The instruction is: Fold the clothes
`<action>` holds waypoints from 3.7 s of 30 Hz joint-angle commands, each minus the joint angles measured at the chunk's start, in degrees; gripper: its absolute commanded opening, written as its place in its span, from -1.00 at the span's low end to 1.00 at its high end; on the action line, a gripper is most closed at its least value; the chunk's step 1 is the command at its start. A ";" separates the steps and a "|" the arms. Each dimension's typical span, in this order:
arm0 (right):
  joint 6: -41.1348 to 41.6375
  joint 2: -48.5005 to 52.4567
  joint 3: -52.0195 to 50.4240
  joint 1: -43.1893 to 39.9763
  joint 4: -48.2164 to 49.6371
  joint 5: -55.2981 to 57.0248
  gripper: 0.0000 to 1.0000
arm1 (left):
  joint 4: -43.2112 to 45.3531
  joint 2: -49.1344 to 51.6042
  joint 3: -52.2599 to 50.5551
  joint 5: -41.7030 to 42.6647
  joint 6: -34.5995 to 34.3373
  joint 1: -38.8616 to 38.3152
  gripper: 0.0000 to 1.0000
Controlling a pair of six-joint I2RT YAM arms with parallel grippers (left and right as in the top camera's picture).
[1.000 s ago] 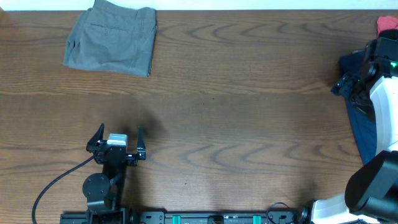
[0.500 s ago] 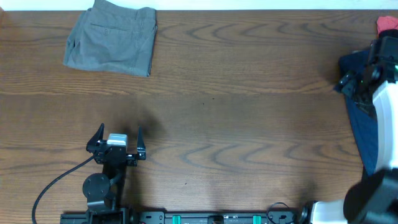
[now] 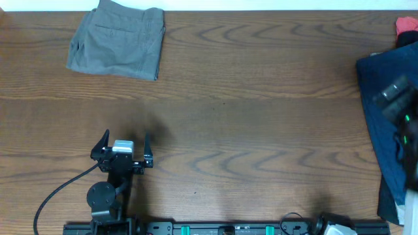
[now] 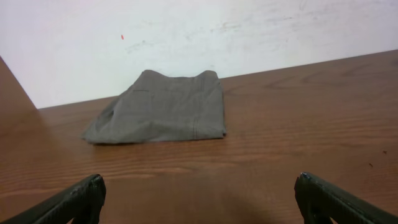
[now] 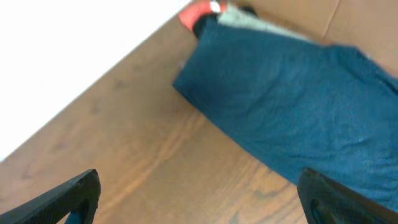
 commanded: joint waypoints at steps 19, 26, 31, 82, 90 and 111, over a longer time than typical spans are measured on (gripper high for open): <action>0.94 -21.31 -3.61 3.37 -0.94 -6.78 0.99 | -0.72 -0.42 -1.64 -0.28 0.94 0.28 0.96; 0.92 -26.99 -15.91 6.67 8.79 -8.17 0.98 | -0.72 -0.42 -1.64 -0.28 0.94 0.28 0.96; 0.87 -33.73 -28.41 9.70 17.05 -8.63 0.98 | -0.72 -0.42 -1.64 -0.28 0.94 0.28 0.96; -9.75 -57.57 -78.07 20.57 59.04 -11.61 0.98 | -0.72 -0.42 -1.64 -0.28 0.94 0.28 0.95; -11.15 -57.57 -78.09 20.70 65.53 -11.63 0.98 | -0.72 -0.42 -1.64 -0.28 0.94 0.28 0.96; -17.73 -57.59 -80.21 20.96 57.13 -11.58 0.99 | -0.72 -0.42 -1.64 -0.28 0.94 0.28 0.96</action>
